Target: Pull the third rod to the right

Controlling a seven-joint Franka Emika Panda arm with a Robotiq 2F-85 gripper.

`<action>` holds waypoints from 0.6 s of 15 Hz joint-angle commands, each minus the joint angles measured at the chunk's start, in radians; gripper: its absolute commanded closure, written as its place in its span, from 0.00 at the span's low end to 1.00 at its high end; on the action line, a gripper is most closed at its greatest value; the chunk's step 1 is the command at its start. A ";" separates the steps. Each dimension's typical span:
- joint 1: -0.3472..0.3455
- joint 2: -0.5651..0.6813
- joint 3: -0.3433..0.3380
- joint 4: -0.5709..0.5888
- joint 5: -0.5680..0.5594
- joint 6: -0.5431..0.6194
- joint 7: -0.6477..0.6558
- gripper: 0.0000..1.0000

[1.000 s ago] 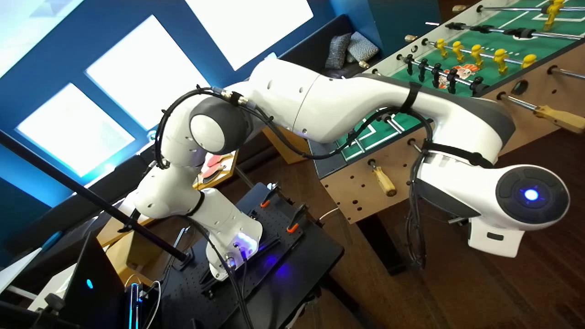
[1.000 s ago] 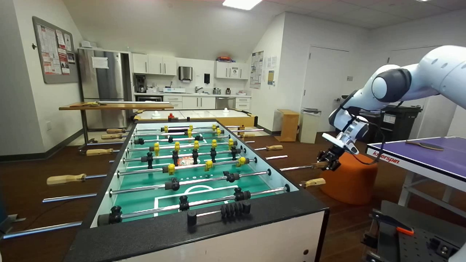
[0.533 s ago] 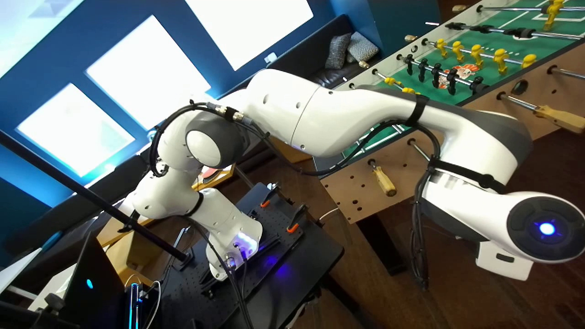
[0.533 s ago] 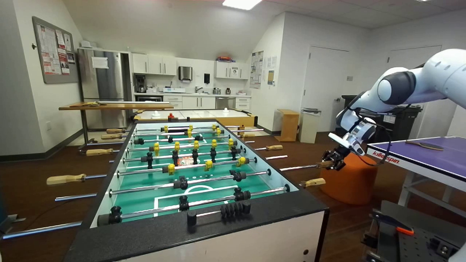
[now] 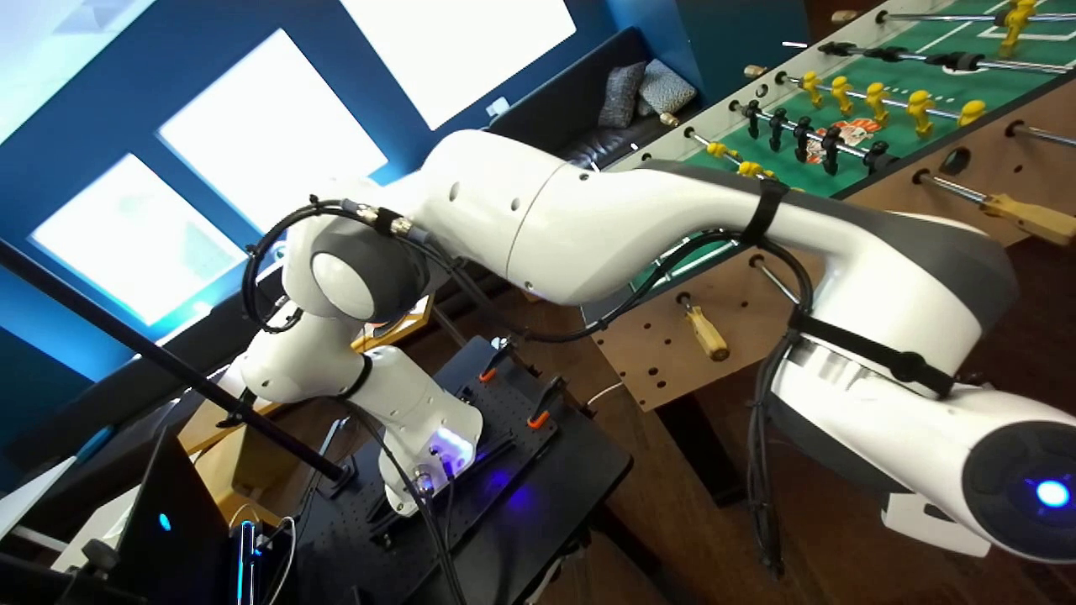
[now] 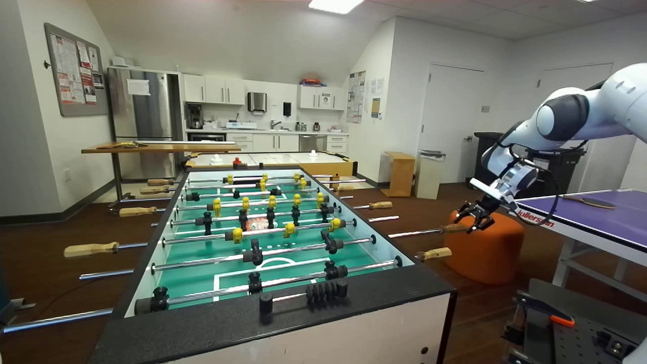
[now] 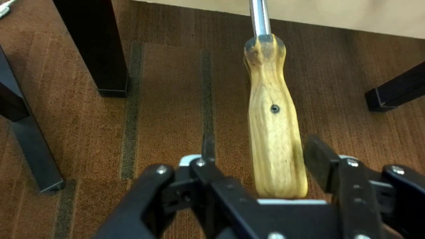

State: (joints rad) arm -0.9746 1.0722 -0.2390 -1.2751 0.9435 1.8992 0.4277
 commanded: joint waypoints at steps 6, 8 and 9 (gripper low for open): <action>-0.041 -0.267 -0.023 -0.198 -0.126 -0.248 -0.156 0.00; -0.029 -0.297 -0.023 -0.228 -0.136 -0.242 -0.162 0.00; -0.022 -0.310 -0.023 -0.242 -0.139 -0.241 -0.166 0.00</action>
State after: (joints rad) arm -1.0232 0.8368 -0.2576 -1.4263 0.8269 1.6569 0.2875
